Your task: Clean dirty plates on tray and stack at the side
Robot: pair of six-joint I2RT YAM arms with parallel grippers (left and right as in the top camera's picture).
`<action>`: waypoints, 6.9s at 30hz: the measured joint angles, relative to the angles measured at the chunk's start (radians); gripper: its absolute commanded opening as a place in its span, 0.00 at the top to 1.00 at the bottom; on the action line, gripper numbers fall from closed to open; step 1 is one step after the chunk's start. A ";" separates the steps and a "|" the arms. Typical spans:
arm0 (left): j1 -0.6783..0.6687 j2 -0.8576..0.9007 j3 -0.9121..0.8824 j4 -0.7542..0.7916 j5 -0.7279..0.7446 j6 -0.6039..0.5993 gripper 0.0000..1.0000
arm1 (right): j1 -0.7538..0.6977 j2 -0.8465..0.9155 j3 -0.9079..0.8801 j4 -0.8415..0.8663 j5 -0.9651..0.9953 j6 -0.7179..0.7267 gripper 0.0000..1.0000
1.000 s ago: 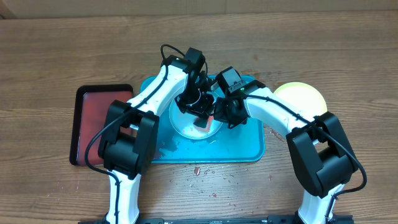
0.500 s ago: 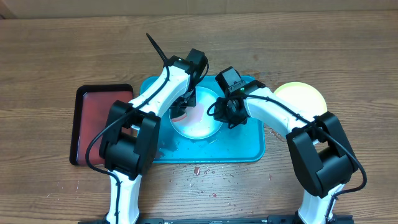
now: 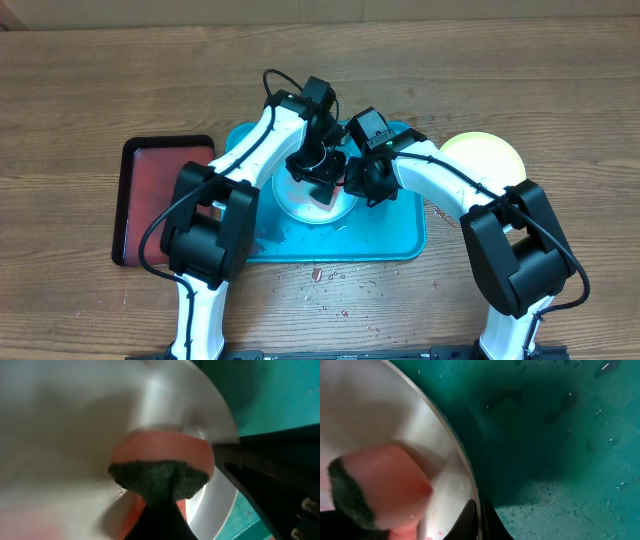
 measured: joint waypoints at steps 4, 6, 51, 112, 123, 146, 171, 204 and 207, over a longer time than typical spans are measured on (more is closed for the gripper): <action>-0.002 0.000 0.000 0.000 -0.082 -0.050 0.96 | 0.000 0.000 0.000 0.000 0.001 0.000 0.96; -0.002 0.000 0.000 -0.010 -0.193 -0.135 0.96 | 0.000 0.000 0.000 0.000 0.000 0.000 0.96; -0.007 -0.004 -0.047 0.182 -0.215 -0.391 0.96 | 0.000 0.000 0.000 0.000 0.005 -0.004 0.96; 0.621 -0.478 0.176 -0.510 -0.327 -0.208 0.96 | 0.558 -0.248 0.021 -0.216 1.592 -0.048 0.96; 0.621 -0.480 -0.016 -0.403 -0.317 -0.208 0.96 | 0.587 -0.248 0.021 -0.214 1.633 -0.048 0.96; 0.621 -0.485 -0.534 0.135 -0.466 -0.285 0.81 | 0.587 -0.248 0.021 -0.214 1.518 -0.023 0.96; 0.612 -0.544 -0.213 -0.083 -0.396 -0.305 0.38 | 0.530 -0.354 0.021 -0.222 1.206 0.080 0.96; 0.234 -0.623 -0.168 -0.004 -0.287 -0.264 0.35 | -0.776 -0.322 -0.167 -0.256 0.189 -0.006 0.89; 0.234 -0.623 -0.168 -0.003 -0.287 -0.264 0.34 | -0.771 -0.313 -0.168 -0.255 0.176 -0.024 0.69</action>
